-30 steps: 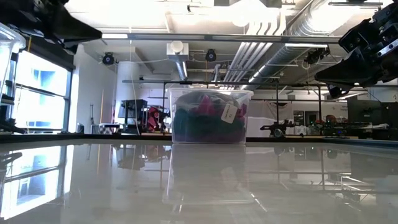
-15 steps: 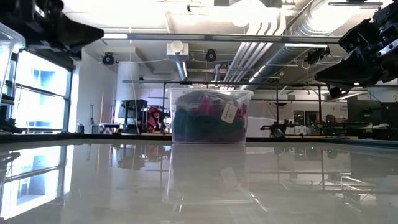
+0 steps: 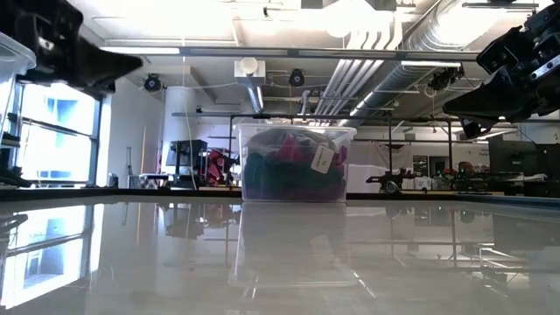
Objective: Sort towels by color in basket
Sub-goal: Return to Home Position
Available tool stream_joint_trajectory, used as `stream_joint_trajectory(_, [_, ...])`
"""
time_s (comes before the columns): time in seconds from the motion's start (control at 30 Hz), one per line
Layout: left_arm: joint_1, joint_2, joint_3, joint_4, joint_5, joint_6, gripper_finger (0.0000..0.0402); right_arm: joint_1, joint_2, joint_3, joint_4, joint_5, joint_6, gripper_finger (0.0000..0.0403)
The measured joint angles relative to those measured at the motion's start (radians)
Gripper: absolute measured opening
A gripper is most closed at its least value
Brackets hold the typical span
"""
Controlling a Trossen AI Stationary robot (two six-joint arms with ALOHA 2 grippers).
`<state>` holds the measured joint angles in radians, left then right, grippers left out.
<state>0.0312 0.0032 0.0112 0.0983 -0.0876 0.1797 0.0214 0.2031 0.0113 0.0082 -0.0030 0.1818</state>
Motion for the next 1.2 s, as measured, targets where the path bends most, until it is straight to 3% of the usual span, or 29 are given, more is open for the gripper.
stream_joint_trajectory(0.13, [-0.006,0.001,0.001,-0.086,0.027,-0.041,0.0001,0.000,0.000,0.000,0.000,0.000,0.000,0.0002])
stream_joint_trajectory(0.27, [-0.006,0.000,0.001,-0.093,0.060,0.075,0.0001,0.000,0.000,0.000,0.001,0.000,0.000,0.0002])
stream_joint_trajectory(0.4, [-0.008,0.000,0.002,-0.100,0.084,0.092,0.0001,0.000,0.000,0.000,0.000,0.000,0.000,0.0002])
stream_joint_trajectory(0.63, [-0.013,0.000,0.003,-0.099,0.081,0.163,0.0001,0.000,0.000,0.000,0.000,0.000,0.000,0.0002])
stream_joint_trajectory(1.2, [-0.012,0.003,0.003,-0.099,0.080,0.163,0.0001,0.000,0.000,0.000,0.000,0.000,0.000,0.0002])
